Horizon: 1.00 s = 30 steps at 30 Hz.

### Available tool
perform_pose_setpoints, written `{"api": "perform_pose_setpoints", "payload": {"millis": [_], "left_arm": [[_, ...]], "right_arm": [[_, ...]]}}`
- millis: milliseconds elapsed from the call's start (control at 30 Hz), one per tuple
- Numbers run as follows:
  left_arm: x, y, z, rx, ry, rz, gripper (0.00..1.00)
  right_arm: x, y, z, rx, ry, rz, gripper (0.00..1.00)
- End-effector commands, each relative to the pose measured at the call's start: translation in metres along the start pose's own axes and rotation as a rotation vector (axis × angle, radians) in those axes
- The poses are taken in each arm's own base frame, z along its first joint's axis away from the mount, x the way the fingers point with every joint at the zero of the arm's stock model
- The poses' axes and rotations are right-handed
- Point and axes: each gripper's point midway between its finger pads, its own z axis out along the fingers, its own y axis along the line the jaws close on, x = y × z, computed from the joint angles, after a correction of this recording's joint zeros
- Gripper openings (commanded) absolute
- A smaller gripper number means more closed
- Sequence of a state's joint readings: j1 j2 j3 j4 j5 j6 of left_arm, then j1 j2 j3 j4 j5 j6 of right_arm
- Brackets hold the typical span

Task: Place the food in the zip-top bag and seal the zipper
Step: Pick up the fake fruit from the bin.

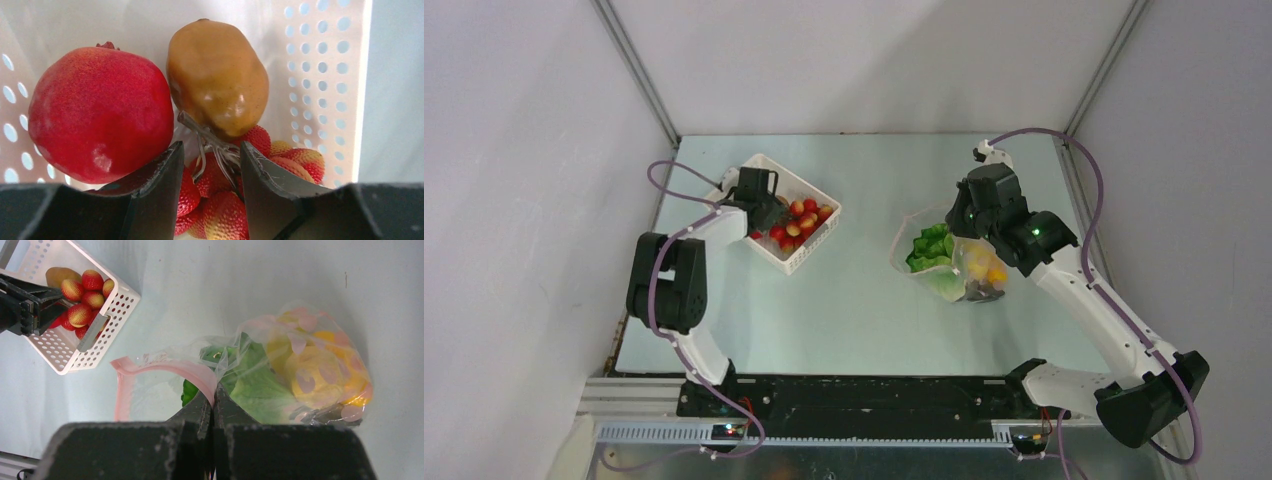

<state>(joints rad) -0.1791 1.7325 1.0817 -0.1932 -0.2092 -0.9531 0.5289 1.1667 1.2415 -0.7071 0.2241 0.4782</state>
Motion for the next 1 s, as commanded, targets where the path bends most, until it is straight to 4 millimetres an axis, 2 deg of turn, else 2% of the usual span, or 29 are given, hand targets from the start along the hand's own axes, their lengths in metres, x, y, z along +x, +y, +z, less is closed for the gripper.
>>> {"api": "perform_pose_setpoints", "payload": {"millis": [0, 133, 333, 567, 833, 967], "left_arm": [[-0.010, -0.009, 0.007, 0.016, -0.039, -0.018, 0.50], [-0.005, -0.007, 0.012, 0.014, -0.026, -0.018, 0.43], [-0.004, -0.007, 0.014, 0.013, -0.022, -0.020, 0.25], [-0.013, -0.015, -0.001, 0.052, -0.048, -0.026, 0.01], [-0.045, -0.027, -0.050, 0.170, -0.189, -0.049, 0.00], [-0.054, -0.027, -0.062, 0.184, -0.233, -0.040, 0.00]], "right_arm": [[-0.006, -0.004, -0.002, 0.021, -0.029, 0.001, 0.00], [-0.006, -0.004, -0.002, 0.021, -0.025, 0.002, 0.00], [-0.004, -0.003, -0.002, 0.020, -0.020, 0.004, 0.00], [-0.004, -0.004, -0.003, 0.021, -0.021, 0.008, 0.00], [-0.004, -0.004, -0.005, 0.019, -0.020, 0.008, 0.00], [-0.003, -0.003, -0.005, 0.012, -0.021, 0.007, 0.00]]}}
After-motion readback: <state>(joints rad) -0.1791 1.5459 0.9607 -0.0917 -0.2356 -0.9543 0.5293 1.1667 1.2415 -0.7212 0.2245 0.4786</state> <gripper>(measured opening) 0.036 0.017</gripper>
